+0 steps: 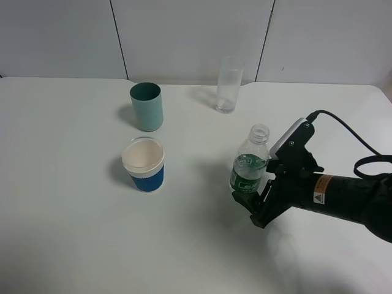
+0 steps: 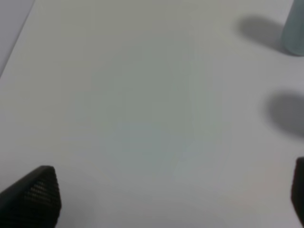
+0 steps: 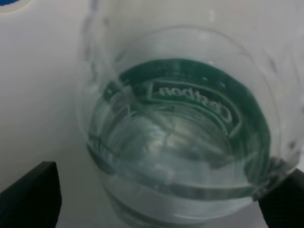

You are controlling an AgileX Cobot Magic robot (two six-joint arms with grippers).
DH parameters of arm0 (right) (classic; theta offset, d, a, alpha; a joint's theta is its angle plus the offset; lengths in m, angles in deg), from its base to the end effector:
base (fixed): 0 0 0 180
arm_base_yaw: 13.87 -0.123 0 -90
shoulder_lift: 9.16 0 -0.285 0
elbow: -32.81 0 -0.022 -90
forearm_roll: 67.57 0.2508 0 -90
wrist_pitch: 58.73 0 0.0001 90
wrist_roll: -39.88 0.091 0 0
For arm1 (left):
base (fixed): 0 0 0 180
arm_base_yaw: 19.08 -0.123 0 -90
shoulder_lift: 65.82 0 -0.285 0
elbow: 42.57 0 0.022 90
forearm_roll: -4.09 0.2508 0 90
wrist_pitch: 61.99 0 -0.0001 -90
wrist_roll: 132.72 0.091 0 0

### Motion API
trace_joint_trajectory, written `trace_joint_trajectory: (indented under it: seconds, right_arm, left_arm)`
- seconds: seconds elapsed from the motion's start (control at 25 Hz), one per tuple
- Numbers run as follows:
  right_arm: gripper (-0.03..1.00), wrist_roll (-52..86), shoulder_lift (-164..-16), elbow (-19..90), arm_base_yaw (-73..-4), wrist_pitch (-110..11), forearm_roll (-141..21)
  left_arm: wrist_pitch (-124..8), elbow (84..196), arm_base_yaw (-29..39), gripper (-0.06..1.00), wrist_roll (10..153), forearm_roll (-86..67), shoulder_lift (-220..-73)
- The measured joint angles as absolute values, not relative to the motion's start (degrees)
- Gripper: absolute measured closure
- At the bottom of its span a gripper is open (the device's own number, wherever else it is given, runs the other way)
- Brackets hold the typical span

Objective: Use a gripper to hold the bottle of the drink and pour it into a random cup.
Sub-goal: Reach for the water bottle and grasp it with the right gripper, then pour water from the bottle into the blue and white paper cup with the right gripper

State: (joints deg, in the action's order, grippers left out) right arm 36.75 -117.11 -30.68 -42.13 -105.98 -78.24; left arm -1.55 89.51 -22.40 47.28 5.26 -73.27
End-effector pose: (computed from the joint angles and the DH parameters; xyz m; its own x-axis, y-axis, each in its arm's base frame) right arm 0.1888 0.1155 0.0980 -0.3904 -0.4132 -0.8227 -0.6488 0.7575 -0.0726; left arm -0.0069 0.0012 0.2809 -0.4353 -0.0152 -0.9002 -0.0695 0.9974 0.0168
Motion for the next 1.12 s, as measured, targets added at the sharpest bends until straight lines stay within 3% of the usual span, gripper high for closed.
trace_joint_trajectory:
  seconds: [0.56, 0.64, 0.76, 1.12]
  right_arm:
    - [0.16, 31.83, -118.17, -30.68, -42.06, -112.46, -78.66]
    - [0.21, 31.83, -118.17, -30.68, -42.06, -112.85, -78.66]
    - [0.40, 31.83, -118.17, -30.68, -42.06, -113.48, -78.88]
    - [0.41, 32.00, -118.17, -30.68, -42.06, -113.53, -78.78]
  left_arm:
    - [-1.55, 89.51, -22.40, -0.04, 47.28, 5.21, -73.27]
    - [-1.55, 89.51, -22.40, -0.04, 47.28, 5.21, -73.27]
    - [-1.55, 89.51, -22.40, -0.04, 47.28, 5.21, -73.27]
    - [-1.55, 89.51, -22.40, -0.04, 47.28, 5.21, -73.27]
